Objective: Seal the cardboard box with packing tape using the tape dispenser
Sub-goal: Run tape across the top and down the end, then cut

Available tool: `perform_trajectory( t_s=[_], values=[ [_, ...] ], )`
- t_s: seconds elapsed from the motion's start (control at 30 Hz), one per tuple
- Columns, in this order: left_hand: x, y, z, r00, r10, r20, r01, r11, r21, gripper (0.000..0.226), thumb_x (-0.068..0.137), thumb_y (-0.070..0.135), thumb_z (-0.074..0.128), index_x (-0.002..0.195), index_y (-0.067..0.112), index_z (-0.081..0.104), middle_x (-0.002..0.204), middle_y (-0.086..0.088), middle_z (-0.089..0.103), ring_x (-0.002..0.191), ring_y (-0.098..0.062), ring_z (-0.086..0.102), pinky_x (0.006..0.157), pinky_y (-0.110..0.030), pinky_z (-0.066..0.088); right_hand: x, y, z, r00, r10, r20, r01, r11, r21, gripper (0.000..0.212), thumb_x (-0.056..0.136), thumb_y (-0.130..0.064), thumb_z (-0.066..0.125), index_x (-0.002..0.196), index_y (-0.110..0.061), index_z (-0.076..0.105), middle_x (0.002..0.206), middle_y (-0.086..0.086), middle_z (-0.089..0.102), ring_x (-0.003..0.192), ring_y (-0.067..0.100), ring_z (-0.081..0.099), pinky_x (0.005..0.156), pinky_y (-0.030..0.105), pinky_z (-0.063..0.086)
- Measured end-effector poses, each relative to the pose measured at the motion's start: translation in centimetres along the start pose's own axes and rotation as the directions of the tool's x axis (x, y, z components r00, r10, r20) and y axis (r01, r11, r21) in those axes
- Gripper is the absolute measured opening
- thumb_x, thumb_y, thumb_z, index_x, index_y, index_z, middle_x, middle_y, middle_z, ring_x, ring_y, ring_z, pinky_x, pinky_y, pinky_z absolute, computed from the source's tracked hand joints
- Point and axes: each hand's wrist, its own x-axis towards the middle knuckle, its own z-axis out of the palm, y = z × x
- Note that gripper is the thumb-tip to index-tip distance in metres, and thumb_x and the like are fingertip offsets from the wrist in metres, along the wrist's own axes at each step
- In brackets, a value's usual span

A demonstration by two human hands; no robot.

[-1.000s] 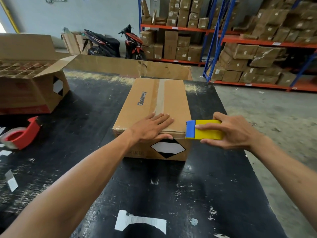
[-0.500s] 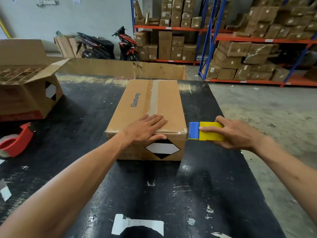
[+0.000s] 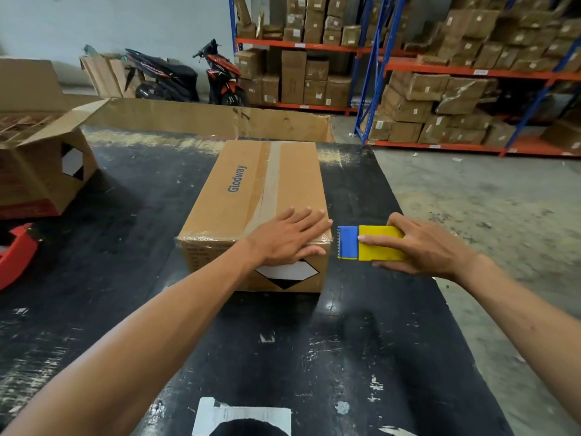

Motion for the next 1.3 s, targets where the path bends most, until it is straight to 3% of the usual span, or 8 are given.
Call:
perform_trajectory(
  t_s=[0.27, 0.53, 0.77, 0.87, 0.93, 1.03, 1.13, 1.3],
  values=[
    [0.0, -0.3, 0.2, 0.998, 0.021, -0.053, -0.023, 0.999, -0.035, 0.075, 0.098, 0.059, 0.014, 0.153, 0.012, 0.034, 0.156, -0.014, 0.038, 0.141, -0.036, 0.039, 0.112, -0.053, 0.036, 1.5, -1.5, 0.1, 1.0, -0.023, -0.021, 0.023, 1.0, -0.019, 0.051, 0.087, -0.061, 0.051, 0.132, -0.037, 0.049, 0.083, 0.012, 0.055, 0.053, 0.022, 0.053, 0.041, 0.025, 0.032],
    [0.2, 0.0, -0.5, 0.997, -0.034, 0.069, 0.033, 0.999, 0.015, 0.09, 0.09, 0.066, -0.004, 0.157, 0.009, 0.015, 0.164, -0.01, 0.016, 0.151, -0.028, 0.016, 0.122, -0.044, 0.015, 2.7, -3.8, -1.9, 0.993, -0.114, 0.001, 0.114, 0.987, -0.118, 0.043, 0.081, -0.048, 0.05, 0.115, -0.028, 0.067, 0.079, 0.014, 0.055, 0.045, 0.026, 0.051, 0.038, 0.026, 0.036],
    [-0.9, -0.3, -1.0, 0.995, -0.019, 0.094, 0.019, 1.0, -0.005, 0.082, 0.096, 0.062, 0.008, 0.158, 0.009, 0.012, 0.165, -0.009, 0.014, 0.152, -0.024, 0.011, 0.124, -0.039, 0.009, -0.9, -6.3, 0.1, 0.982, 0.091, 0.166, -0.056, 0.977, -0.205, 0.024, 0.071, -0.034, 0.056, 0.09, -0.023, 0.068, 0.075, 0.013, 0.055, 0.044, 0.03, 0.054, 0.035, 0.03, 0.038],
    [-0.6, 0.9, -1.9, 0.991, -0.134, 0.03, 0.137, 0.982, -0.128, 0.077, 0.098, 0.065, 0.018, 0.15, 0.01, 0.032, 0.157, -0.011, 0.037, 0.143, -0.028, 0.035, 0.116, -0.043, 0.028, -1.2, -6.2, -1.0, 0.974, 0.189, 0.126, -0.164, 0.968, -0.189, 0.032, 0.072, -0.039, 0.054, 0.094, -0.024, 0.073, 0.076, 0.015, 0.056, 0.043, 0.031, 0.054, 0.036, 0.027, 0.034],
    [1.0, 3.6, -2.1, 0.927, -0.375, 0.015, 0.371, 0.91, -0.188, 0.082, 0.093, 0.074, 0.017, 0.135, 0.009, 0.045, 0.141, -0.014, 0.051, 0.125, -0.033, 0.051, 0.104, -0.049, 0.037, -0.3, -5.7, -1.7, 0.958, 0.27, 0.1, -0.247, 0.948, -0.199, 0.032, 0.067, -0.039, 0.072, 0.096, -0.026, 0.077, 0.075, 0.015, 0.056, 0.043, 0.031, 0.055, 0.037, 0.027, 0.034],
    [3.2, 6.5, -1.4, 0.769, -0.631, 0.099, 0.639, 0.759, -0.125, 0.083, 0.096, 0.065, 0.018, 0.148, 0.001, 0.032, 0.152, -0.03, 0.031, 0.14, -0.045, 0.03, 0.112, -0.062, 0.02, 1.1, -5.4, -2.2, 0.92, 0.377, 0.108, -0.355, 0.918, -0.176, 0.044, 0.053, -0.037, 0.09, 0.095, -0.029, 0.079, 0.073, 0.013, 0.056, 0.042, 0.032, 0.056, 0.038, 0.026, 0.034],
    [3.5, 6.8, -1.1, 0.742, -0.662, 0.108, 0.67, 0.737, -0.082, 0.071, 0.102, 0.046, 0.023, 0.152, -0.005, 0.021, 0.156, -0.034, 0.02, 0.145, -0.05, 0.018, 0.116, -0.064, 0.013, 2.1, -5.6, -2.5, 0.91, 0.41, 0.052, -0.402, 0.907, -0.128, 0.043, 0.052, -0.033, 0.091, 0.093, -0.03, 0.079, 0.072, 0.011, 0.055, 0.041, 0.031, 0.055, 0.041, 0.024, 0.033],
    [2.3, 5.5, -0.6, 0.795, -0.596, 0.112, 0.604, 0.795, -0.056, 0.068, 0.101, 0.043, 0.025, 0.15, -0.006, 0.024, 0.154, -0.036, 0.024, 0.143, -0.05, 0.022, 0.116, -0.061, 0.016, 3.7, -5.7, -3.6, 0.855, 0.516, -0.059, -0.519, 0.854, -0.049, 0.044, 0.056, -0.036, 0.09, 0.098, -0.034, 0.078, 0.075, 0.009, 0.056, 0.048, 0.033, 0.061, 0.046, 0.024, 0.035]
  ],
)
